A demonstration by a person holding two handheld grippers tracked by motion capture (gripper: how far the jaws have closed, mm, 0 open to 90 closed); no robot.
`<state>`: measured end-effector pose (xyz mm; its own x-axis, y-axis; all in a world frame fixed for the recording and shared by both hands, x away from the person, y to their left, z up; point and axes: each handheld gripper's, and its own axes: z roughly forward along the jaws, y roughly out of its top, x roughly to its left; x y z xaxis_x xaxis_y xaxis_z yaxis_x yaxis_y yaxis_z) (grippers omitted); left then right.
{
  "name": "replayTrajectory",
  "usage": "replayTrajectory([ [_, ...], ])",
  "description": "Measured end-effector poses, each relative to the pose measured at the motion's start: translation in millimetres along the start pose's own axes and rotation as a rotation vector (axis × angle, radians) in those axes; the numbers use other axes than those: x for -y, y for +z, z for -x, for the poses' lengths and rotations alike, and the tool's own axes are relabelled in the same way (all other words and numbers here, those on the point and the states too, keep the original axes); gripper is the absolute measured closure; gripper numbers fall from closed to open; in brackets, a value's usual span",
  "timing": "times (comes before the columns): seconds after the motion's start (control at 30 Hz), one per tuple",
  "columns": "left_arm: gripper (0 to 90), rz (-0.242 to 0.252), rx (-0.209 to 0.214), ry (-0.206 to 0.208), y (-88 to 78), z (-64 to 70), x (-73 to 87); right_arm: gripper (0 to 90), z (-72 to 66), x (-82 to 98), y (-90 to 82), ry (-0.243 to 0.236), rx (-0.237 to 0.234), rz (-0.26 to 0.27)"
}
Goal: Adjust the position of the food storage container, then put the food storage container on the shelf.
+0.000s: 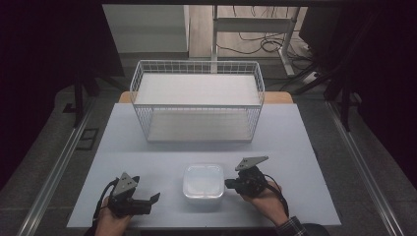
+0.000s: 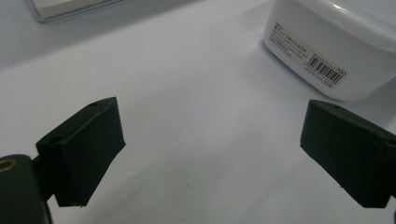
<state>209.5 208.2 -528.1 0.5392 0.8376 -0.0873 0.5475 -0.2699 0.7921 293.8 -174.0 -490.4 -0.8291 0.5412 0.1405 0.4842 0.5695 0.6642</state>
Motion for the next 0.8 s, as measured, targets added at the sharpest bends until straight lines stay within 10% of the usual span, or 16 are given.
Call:
replayTrajectory([
  [0.17,6.5,-0.012,0.024,-0.009,0.3,0.6,-0.6,77.1,6.2,7.8,-18.2,-0.019,0.084,0.073],
  [0.53,5.4,-0.017,0.023,0.044,3.7,5.3,0.0,10.3,13.2,33.1,-21.5,-0.052,0.125,0.118],
  [0.8,6.8,-0.002,0.063,0.002,4.3,4.8,-1.7,3.9,16.1,33.8,-20.3,-0.017,0.101,0.139],
])
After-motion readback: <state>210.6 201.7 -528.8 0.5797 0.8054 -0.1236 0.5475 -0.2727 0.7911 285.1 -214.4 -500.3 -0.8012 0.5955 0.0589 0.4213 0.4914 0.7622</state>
